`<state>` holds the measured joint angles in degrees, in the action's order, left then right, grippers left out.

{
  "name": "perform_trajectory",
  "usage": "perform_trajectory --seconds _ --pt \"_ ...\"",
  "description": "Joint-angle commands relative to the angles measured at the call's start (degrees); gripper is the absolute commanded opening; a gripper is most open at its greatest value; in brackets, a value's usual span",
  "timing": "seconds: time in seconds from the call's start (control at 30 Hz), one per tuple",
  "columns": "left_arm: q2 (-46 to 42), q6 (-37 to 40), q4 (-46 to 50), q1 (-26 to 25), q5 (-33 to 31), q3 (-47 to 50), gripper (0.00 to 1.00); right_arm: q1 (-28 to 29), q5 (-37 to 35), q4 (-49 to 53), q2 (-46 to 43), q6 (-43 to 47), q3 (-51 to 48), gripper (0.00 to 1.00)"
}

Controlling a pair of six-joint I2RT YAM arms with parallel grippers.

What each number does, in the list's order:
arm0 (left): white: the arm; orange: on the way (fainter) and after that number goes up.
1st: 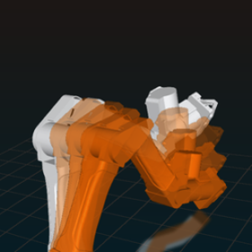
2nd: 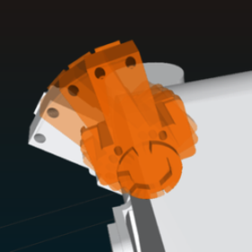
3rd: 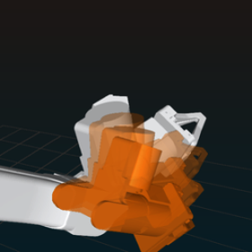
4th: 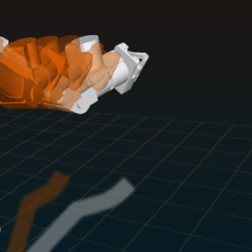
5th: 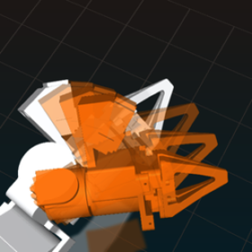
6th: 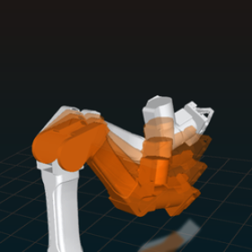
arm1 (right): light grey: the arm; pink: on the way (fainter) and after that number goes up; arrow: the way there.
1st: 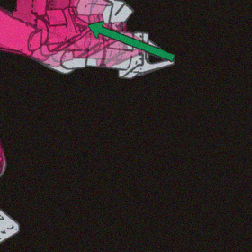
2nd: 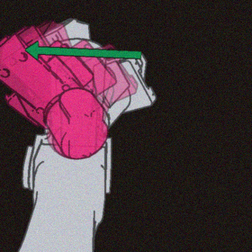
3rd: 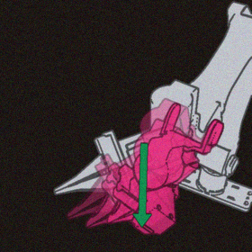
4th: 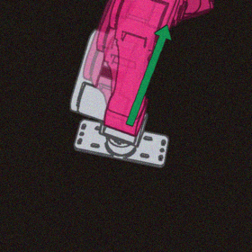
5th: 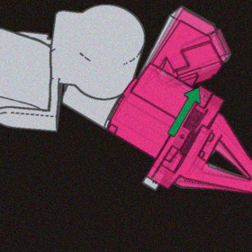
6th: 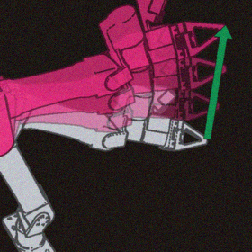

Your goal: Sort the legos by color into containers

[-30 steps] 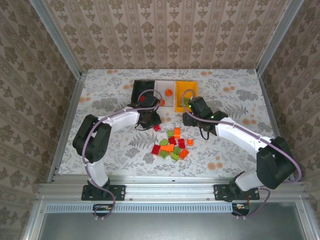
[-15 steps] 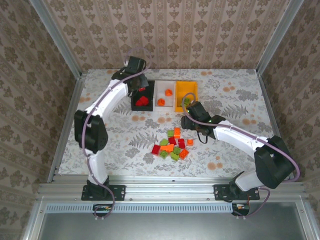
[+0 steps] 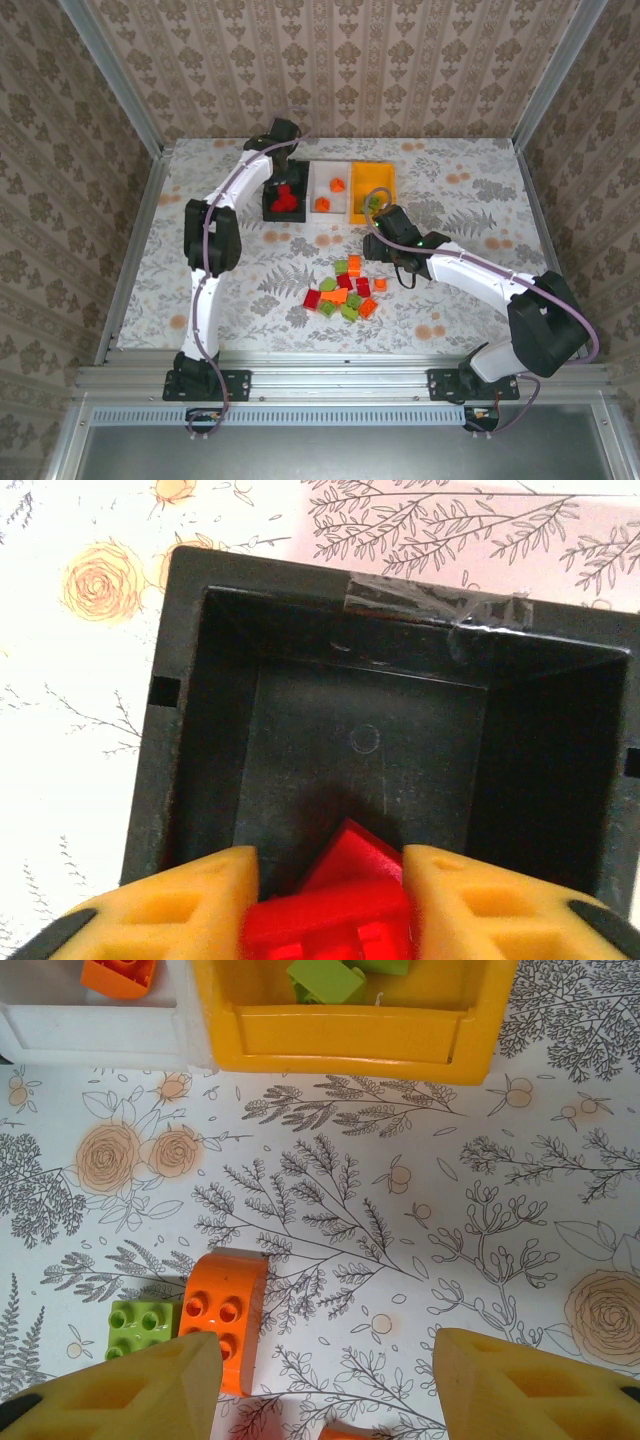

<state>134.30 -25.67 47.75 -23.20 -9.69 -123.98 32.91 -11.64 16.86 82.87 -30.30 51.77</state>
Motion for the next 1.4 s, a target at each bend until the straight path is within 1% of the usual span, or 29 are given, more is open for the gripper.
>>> perform_trajectory --seconds 0.0,0.13,0.17,0.2,0.27,0.3,0.37,0.43,0.57,0.6,0.67,0.73,0.83,0.9,1.03,1.17,1.27,1.37 --pt "-1.66 1.22 2.61 0.17 1.92 -1.18 0.61 0.81 0.94 0.86 0.91 -1.31 0.55 0.59" --pt "-6.19 1.58 1.91 0.15 3.21 0.48 0.78 3.05 -0.04 1.05 3.52 -3.36 1.83 0.60" --pt "-7.84 1.45 1.82 0.09 3.33 1.36 0.81 3.55 -0.16 0.83 4.06 -3.97 2.01 0.60" --pt "-9.47 1.38 1.62 0.06 3.74 2.32 0.81 4.02 -0.35 0.73 4.57 -4.50 2.23 0.60" --pt "-14.52 0.67 -0.41 -0.01 5.61 7.29 0.82 4.87 -1.06 0.92 5.80 -5.73 2.62 0.59" --pt "-17.37 0.19 -2.25 -0.10 6.85 10.63 0.82 5.25 -1.78 1.18 5.98 -6.26 2.59 0.58" --pt "-24.80 -1.37 -8.82 -0.67 10.09 22.11 0.84 5.57 -2.27 1.29 6.28 -7.66 1.93 0.57" --pt "-31.38 -3.23 -15.20 -1.50 12.84 33.52 0.87 5.71 -1.03 0.93 7.04 -8.10 1.84 0.57" --pt "-41.34 -7.35 -23.14 -2.55 13.32 53.07 0.88 6.19 0.64 -0.72 9.47 -7.66 2.69 0.57" --pt "-43.11 -8.03 -24.40 -4.22 13.55 56.55 0.88 6.21 0.65 -1.03 10.01 -7.66 2.94 0.57" --pt "-45.99 -9.32 -25.66 -4.86 13.82 62.74 0.88 6.20 0.95 -0.96 11.90 -7.28 4.31 0.57" --pt "-47.83 -9.55 -25.86 -5.40 13.84 66.47 0.88 6.12 1.61 -1.37 13.71 -6.92 5.34 0.57" --pt "-49.84 -9.74 -25.44 -5.54 14.01 70.06 0.88 6.03 1.31 -1.13 16.24 -6.40 6.48 0.57" --pt "-51.00 -9.53 -25.25 -5.54 14.22 71.38 0.88 5.87 -0.42 0.03 17.23 -6.00 6.95 0.57" --pt "-52.69 -8.89 -24.53 -5.54 13.91 72.08 0.88 4.70 -2.88 1.14 16.54 -4.50 5.65 0.56" --pt "-52.66 -8.52 -24.37 -5.54 14.48 71.69 0.88 2.08 -4.22 2.80 15.33 -2.34 4.52 0.55" --pt "-52.57 -8.49 -24.61 -5.54 15.13 71.60 0.88 0.95 -3.55 1.81 12.94 -0.39 3.85 0.56" --pt "-52.63 -8.69 -24.81 -5.63 15.34 71.54 0.88 1.32 -1.52 0.85 11.88 1.01 5.29 0.56"
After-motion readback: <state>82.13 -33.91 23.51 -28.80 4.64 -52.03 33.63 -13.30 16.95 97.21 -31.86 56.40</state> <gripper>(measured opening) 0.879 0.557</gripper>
